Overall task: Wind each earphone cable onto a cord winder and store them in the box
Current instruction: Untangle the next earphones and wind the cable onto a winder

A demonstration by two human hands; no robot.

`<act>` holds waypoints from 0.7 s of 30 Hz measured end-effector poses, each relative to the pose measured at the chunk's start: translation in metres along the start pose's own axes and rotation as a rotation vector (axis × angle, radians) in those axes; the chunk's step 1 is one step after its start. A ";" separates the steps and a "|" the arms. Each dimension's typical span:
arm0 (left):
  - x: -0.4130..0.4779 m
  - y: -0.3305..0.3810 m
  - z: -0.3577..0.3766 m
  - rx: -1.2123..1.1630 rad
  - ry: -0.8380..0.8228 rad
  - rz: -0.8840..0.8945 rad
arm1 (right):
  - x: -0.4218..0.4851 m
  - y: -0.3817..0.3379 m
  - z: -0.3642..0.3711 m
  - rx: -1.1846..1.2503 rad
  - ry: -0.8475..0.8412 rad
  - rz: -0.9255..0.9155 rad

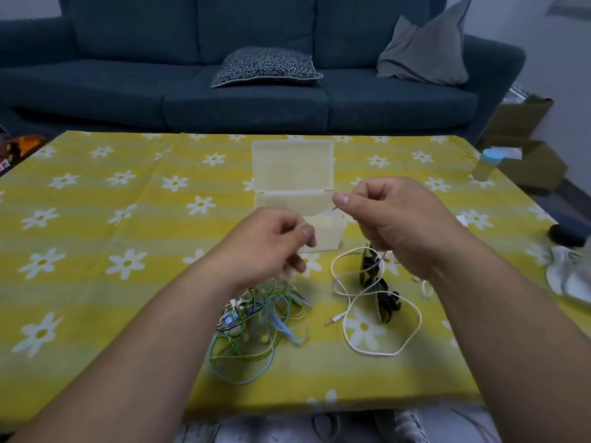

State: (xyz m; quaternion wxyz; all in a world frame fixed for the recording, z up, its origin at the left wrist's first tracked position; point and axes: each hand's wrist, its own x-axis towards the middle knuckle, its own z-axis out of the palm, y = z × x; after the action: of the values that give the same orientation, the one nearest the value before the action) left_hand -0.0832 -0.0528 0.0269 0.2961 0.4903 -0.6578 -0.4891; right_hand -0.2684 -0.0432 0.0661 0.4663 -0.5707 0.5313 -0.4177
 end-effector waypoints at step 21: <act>0.029 -0.015 0.047 0.285 -0.302 -0.179 | 0.018 0.115 -0.089 -0.963 0.128 0.498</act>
State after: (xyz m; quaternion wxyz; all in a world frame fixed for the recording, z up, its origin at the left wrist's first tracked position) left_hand -0.1289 -0.0640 -0.0064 0.0772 0.5048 -0.7110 -0.4834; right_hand -0.3786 -0.0692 -0.0274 0.2038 -0.5499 0.8091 -0.0381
